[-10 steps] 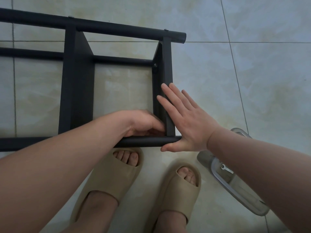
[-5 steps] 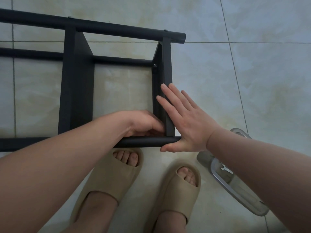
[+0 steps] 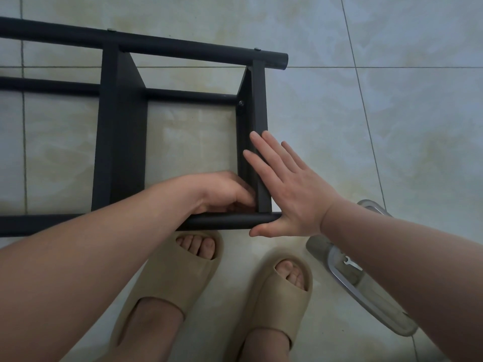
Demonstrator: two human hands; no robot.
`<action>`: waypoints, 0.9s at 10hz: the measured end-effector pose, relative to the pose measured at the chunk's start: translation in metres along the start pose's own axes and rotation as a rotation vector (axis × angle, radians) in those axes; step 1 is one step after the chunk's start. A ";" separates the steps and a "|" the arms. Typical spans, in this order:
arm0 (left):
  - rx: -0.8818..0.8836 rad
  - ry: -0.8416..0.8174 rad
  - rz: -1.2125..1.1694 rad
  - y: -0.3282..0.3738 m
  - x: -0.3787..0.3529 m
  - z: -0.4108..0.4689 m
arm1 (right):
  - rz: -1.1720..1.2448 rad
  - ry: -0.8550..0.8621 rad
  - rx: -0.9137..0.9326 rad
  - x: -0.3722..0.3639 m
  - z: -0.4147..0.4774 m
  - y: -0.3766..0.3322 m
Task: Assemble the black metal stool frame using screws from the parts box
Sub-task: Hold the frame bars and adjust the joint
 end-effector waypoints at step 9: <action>0.011 0.037 0.002 0.004 -0.002 -0.005 | 0.005 0.000 0.002 0.001 -0.001 0.000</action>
Point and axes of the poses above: each hand's wrist, its own z-axis towards the middle knuckle, its own x-axis out of the back of the hand, y = z × x, the point moved 10 cm from there along z, towards the middle knuckle, and after that the axes turned 10 degrees about -y, right-handed, at the moved point
